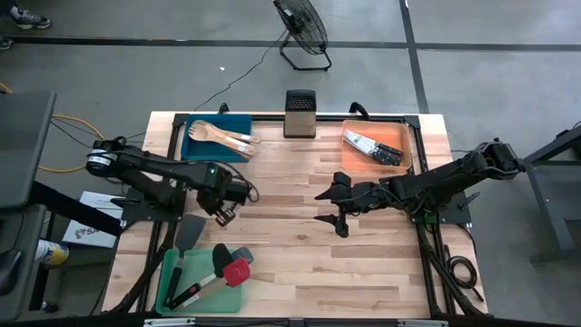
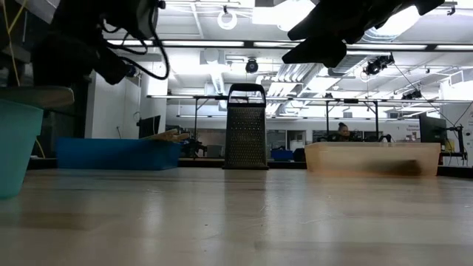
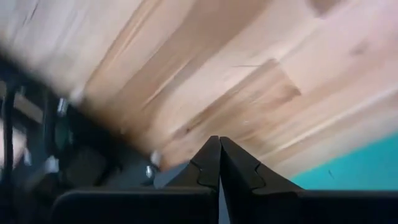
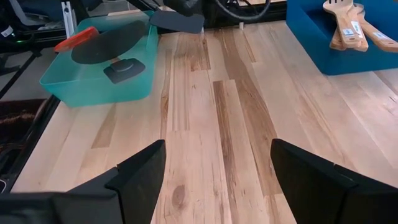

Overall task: Pick & Place Kitchen Items
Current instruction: Adjust the spatulas in the green bin

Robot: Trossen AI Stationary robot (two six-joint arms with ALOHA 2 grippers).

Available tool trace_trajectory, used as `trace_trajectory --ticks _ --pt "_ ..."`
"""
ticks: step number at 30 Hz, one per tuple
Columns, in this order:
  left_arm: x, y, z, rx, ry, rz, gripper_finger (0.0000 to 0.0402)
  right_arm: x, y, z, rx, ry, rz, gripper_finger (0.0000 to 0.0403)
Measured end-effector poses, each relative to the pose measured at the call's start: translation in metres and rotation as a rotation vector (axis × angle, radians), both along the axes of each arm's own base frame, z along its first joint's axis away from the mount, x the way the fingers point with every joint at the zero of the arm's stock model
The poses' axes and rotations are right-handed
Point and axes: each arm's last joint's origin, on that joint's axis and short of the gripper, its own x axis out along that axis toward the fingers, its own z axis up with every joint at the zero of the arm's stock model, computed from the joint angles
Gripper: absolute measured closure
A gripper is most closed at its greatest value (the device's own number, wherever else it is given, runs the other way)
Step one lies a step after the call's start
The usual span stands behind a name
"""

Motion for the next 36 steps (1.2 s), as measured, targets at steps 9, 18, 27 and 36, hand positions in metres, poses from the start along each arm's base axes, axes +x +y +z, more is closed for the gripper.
trace_trajectory --ticks 9,18,27,36 --pt "-0.003 0.008 -0.006 -0.11 -0.008 -0.497 0.0316 -0.001 0.0 -0.002 -0.004 0.019 0.0 0.012" --pt "-0.021 0.007 -0.037 -0.254 0.045 -0.779 0.0198 -0.001 0.0 -0.002 -0.004 0.02 0.0 0.012" --pt "-0.022 0.004 -0.038 -0.39 -0.011 -0.807 0.019 -0.001 0.0 -0.002 -0.008 0.022 0.002 0.012" --pt "-0.022 0.005 -0.039 -0.359 0.001 -0.812 0.019 -0.001 0.0 -0.002 -0.024 0.022 0.01 0.012"
